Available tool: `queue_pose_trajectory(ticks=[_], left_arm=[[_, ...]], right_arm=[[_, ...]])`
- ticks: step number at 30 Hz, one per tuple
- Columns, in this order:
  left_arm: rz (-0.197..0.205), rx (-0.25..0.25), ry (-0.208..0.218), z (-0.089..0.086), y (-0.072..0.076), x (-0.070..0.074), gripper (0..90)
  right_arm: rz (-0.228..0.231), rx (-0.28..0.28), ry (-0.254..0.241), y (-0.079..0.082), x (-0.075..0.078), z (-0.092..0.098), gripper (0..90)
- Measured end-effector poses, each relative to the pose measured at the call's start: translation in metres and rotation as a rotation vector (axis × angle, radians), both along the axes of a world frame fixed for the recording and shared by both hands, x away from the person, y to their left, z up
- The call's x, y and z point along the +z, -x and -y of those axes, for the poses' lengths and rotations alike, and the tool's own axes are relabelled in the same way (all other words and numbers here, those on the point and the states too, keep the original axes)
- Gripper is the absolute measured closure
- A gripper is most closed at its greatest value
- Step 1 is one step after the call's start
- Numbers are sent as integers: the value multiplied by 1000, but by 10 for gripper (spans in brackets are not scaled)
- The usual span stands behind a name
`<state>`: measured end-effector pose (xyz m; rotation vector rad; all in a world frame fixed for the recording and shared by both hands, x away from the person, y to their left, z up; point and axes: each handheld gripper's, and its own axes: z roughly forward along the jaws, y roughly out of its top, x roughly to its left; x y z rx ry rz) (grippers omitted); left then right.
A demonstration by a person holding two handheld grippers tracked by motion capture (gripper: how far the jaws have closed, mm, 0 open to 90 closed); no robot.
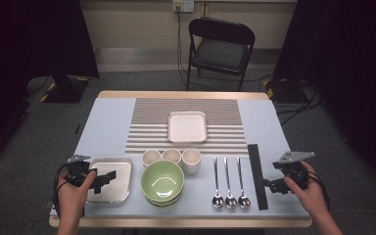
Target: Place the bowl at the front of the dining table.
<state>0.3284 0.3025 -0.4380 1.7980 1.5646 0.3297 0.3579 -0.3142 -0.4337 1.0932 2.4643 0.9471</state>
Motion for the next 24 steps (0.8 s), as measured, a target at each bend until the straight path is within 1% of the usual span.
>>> queue_pose_trajectory(ticks=[4, 6, 8, 10, 12, 15, 18, 21, 22, 23, 24], left_arm=[[-1, 1, 1, -1, 1, 0, 201], [-8, 1, -6, 0, 1, -1, 201], [-9, -5, 2, 0, 0, -2, 201], [-10, -9, 2, 0, 0, -2, 201], [-9, -7, 4, 0, 0, -2, 201], [-8, -6, 3, 0, 0, -2, 201], [-8, -14, 6, 1, 0, -3, 201], [-8, -10, 8, 1, 0, -2, 201], [-7, -8, 5, 1, 0, -2, 201], [-6, -10, 8, 0, 1, -2, 201], [-5, -8, 12, 0, 1, -1, 201]], right_arm=[[-7, 3, -18, -3, 4, -4, 131], [-11, 12, -29, -5, 5, -6, 131], [-21, 19, -25, -6, 6, -9, 131], [-26, 33, -32, -8, 6, -12, 131], [-33, 39, -28, -10, 7, -16, 131], [-36, 52, -35, -12, 10, -22, 131], [-35, 68, -27, -14, 12, -28, 131], [-46, 79, -38, -15, 14, -33, 131], [-42, 83, -39, -16, 14, -34, 131], [-43, 88, -26, -16, 15, -36, 131], [-40, 93, -33, -16, 16, -38, 132]])
